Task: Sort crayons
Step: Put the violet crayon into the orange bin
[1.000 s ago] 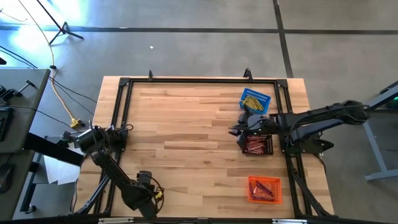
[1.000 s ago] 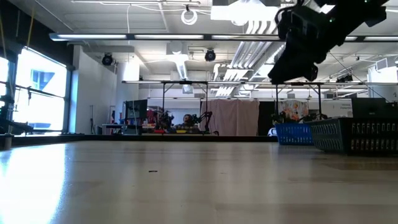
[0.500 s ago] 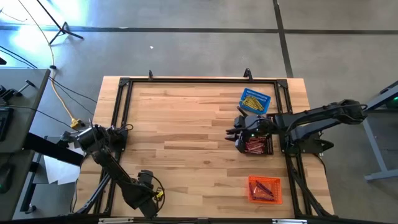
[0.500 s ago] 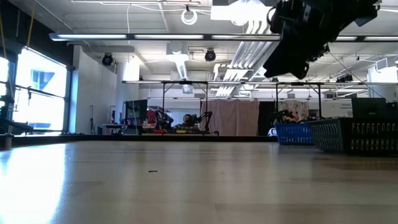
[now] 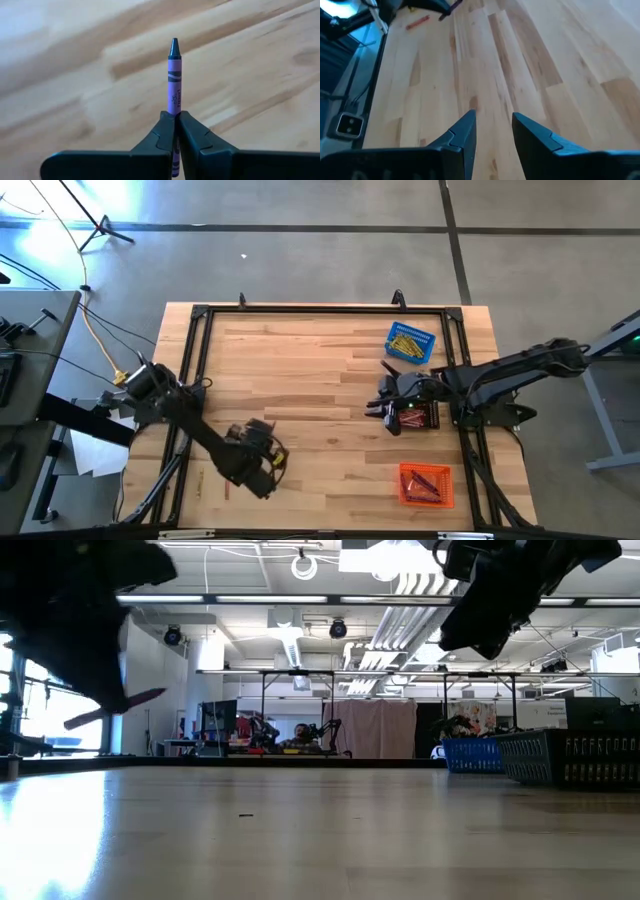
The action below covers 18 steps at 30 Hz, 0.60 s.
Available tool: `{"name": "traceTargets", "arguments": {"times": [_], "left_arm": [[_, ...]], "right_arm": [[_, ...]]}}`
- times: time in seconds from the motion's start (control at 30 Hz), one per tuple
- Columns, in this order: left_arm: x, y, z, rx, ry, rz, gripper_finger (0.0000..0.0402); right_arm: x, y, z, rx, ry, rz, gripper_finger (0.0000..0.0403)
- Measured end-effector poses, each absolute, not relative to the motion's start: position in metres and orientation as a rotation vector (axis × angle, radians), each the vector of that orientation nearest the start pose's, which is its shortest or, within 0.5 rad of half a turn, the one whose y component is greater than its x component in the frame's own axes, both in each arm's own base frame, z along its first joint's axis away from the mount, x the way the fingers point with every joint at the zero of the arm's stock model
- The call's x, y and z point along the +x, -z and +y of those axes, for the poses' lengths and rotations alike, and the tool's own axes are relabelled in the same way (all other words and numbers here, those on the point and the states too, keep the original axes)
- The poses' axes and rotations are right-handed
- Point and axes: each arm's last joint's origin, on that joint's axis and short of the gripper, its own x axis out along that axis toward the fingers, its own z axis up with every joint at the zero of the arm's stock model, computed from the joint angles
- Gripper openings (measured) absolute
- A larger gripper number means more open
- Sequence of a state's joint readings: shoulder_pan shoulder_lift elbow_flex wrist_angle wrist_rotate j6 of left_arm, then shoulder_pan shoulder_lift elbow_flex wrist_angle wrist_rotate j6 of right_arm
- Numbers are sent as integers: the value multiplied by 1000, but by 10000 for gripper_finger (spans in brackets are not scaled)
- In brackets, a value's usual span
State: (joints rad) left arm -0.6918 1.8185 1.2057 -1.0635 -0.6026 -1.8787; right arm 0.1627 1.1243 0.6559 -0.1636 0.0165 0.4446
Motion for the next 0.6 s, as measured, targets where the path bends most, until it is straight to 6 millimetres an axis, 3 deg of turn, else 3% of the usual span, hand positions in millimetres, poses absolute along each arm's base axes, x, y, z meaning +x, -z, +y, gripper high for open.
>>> {"name": "traceTargets", "arguments": {"times": [0.37, 0.6], "left_arm": [[297, -208, -139, -440, -858, 607, 1], [328, -222, -112, -382, -810, 488, 1]], "right_arm": [[207, -232, 40, 353, 110, 694, 113], [213, -241, 35, 318, 276, 523, 113]]}}
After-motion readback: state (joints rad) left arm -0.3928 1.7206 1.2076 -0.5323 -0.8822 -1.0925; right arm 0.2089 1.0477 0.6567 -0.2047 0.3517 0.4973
